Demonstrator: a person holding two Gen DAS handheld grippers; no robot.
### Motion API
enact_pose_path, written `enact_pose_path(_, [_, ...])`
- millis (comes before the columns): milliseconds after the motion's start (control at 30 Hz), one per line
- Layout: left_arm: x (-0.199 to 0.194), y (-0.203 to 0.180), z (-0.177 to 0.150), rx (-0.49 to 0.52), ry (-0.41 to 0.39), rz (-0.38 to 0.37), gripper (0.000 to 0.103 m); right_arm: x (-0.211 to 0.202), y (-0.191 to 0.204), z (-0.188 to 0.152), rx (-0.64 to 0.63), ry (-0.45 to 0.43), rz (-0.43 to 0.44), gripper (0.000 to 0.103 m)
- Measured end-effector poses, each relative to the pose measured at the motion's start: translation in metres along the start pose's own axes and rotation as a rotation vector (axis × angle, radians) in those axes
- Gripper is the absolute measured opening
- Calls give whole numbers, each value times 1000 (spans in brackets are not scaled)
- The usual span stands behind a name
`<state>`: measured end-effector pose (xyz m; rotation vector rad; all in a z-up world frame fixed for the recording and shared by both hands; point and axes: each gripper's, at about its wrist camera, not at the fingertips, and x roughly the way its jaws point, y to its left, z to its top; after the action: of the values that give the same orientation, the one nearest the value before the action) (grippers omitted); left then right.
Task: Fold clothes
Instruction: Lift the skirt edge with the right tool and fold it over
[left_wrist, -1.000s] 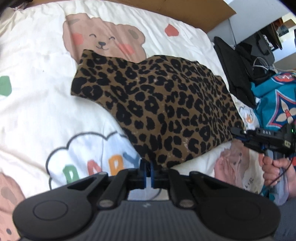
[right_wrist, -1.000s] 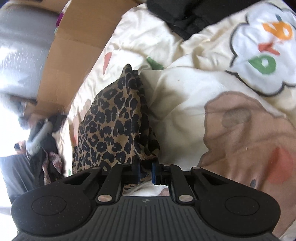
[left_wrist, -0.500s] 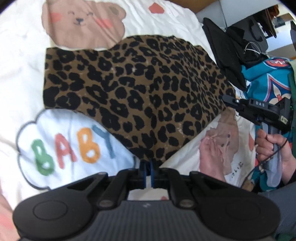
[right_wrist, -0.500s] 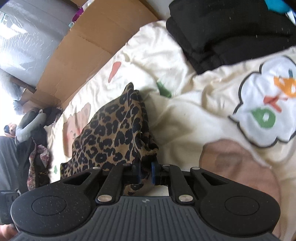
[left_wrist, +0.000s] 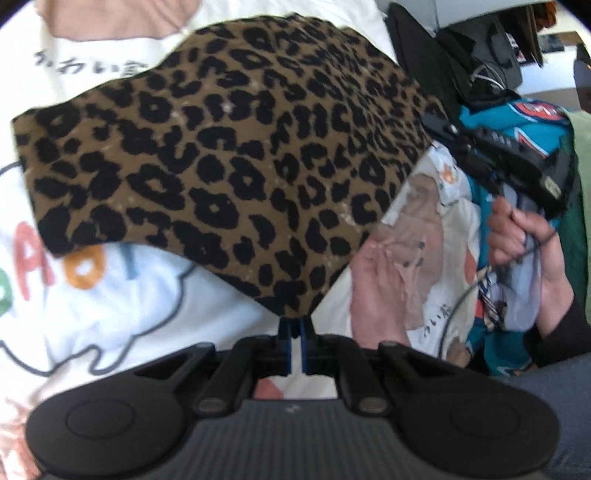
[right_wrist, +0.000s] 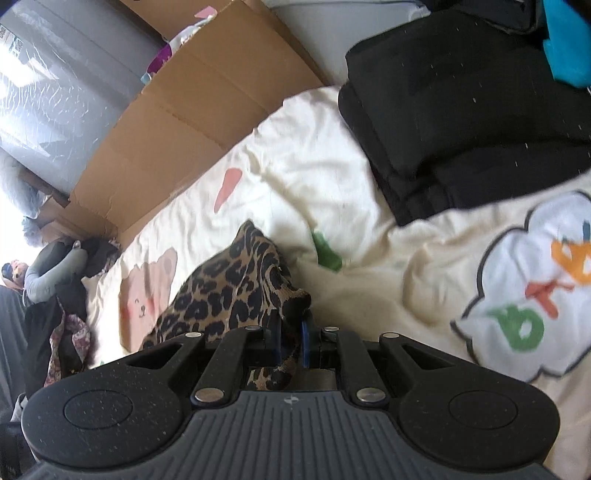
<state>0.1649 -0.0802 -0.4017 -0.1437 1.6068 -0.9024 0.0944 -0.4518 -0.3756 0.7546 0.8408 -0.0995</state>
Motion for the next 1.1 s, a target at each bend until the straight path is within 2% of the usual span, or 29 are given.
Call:
enact_pose_path(167, [-9,-2,1,39,-10,-23,5,5,1,13,-32,-22,-6,9])
enact_pose_path(400, [-12,2,-4,36,0,5,4,14,2,30,-69,-65,-37,9])
enact_pose_path(567, [-19,-1,-1,55,-44,23,11,21,3,44,-89,-72,-57,9])
enact_pose_path(633, [-20,-3,6,47,-74,36,31,30,-4,47,-45,-65,-85,9])
enact_pose_path(667, [-23,-3,10,41,-91,48,34,35,-8,48,-21,-63,-99,11])
enact_pose_path(767, [-39,-2,20,26,-151,106,38,41,-19,44,78,-73,-122,17])
enact_pose_path(800, [-44,-3,24,27,-162,120,44,39,-20,42,100,-81,-118,18])
enact_pose_path(900, [-57,-13,42,56,-183,178,49,30,-23,37,126,-108,-108,30])
enact_pose_path(967, [-66,-22,55,78,-194,218,52,21,-26,35,153,-130,-98,35])
enact_pose_path(1100, [-90,-47,79,118,-221,285,56,3,-33,34,218,-178,-53,35])
